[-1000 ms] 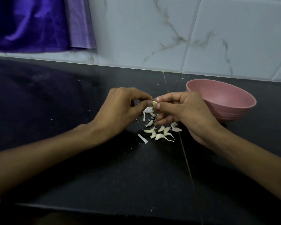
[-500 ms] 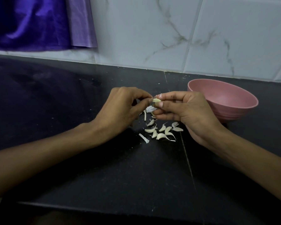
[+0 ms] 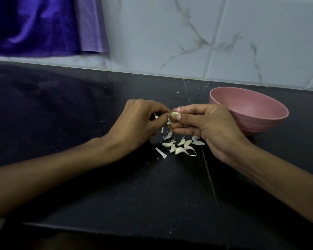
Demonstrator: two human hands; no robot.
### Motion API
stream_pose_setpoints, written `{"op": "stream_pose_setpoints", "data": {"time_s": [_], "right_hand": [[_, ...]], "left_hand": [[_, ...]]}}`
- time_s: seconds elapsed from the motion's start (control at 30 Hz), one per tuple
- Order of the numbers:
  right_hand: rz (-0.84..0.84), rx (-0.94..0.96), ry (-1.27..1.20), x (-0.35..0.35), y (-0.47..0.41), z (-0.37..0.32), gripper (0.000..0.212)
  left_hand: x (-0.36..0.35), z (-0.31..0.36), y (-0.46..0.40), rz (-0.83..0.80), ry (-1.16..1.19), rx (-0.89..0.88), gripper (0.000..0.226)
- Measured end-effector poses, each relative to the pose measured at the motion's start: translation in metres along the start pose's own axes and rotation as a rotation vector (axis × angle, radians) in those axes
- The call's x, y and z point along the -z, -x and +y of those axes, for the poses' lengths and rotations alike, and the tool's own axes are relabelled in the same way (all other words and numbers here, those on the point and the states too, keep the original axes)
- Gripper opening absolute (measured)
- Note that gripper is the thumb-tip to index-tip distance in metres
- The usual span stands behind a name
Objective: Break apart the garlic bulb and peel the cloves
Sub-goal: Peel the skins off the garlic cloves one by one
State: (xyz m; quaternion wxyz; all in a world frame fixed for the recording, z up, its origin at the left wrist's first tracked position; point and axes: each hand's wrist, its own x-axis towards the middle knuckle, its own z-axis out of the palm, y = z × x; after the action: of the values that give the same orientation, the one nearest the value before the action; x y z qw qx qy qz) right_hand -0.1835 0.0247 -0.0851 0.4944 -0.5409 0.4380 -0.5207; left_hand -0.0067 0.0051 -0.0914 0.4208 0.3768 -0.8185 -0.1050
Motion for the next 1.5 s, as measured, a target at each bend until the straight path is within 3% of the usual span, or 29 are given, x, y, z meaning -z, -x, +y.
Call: {"op": "stream_pose_setpoints", "data": {"time_s": [0.23, 0.33, 0.6, 0.77, 1.07, 1.33, 1.5], "right_hand": [[-0.001, -0.004, -0.027, 0.000, 0.002, -0.001, 0.016], [-0.006, 0.003, -0.030, -0.001, 0.001, -0.002, 0.016], [-0.063, 0.012, -0.106, 0.002, -0.003, -0.005, 0.022], [-0.092, -0.028, -0.159, 0.005, -0.004, -0.004, 0.027], [-0.066, 0.015, -0.118, 0.006, -0.006, -0.002, 0.020], [-0.007, 0.253, 0.210, 0.004, -0.004, -0.011, 0.008], [-0.018, 0.219, 0.182, 0.003, -0.003, -0.014, 0.006]], "left_hand": [[0.001, 0.001, 0.001, 0.018, 0.061, 0.019, 0.014], [0.001, 0.000, 0.000, 0.030, 0.125, 0.105, 0.014], [0.003, 0.004, -0.010, -0.013, 0.700, 0.461, 0.016], [0.003, 0.004, -0.011, -0.106, 0.881, 0.560, 0.015], [0.004, 0.005, -0.008, -0.199, 0.878, 0.529, 0.026], [0.004, 0.006, -0.007, -0.150, 0.833, 0.528, 0.022], [0.005, 0.007, -0.007, -0.080, 0.771, 0.457, 0.011]]}}
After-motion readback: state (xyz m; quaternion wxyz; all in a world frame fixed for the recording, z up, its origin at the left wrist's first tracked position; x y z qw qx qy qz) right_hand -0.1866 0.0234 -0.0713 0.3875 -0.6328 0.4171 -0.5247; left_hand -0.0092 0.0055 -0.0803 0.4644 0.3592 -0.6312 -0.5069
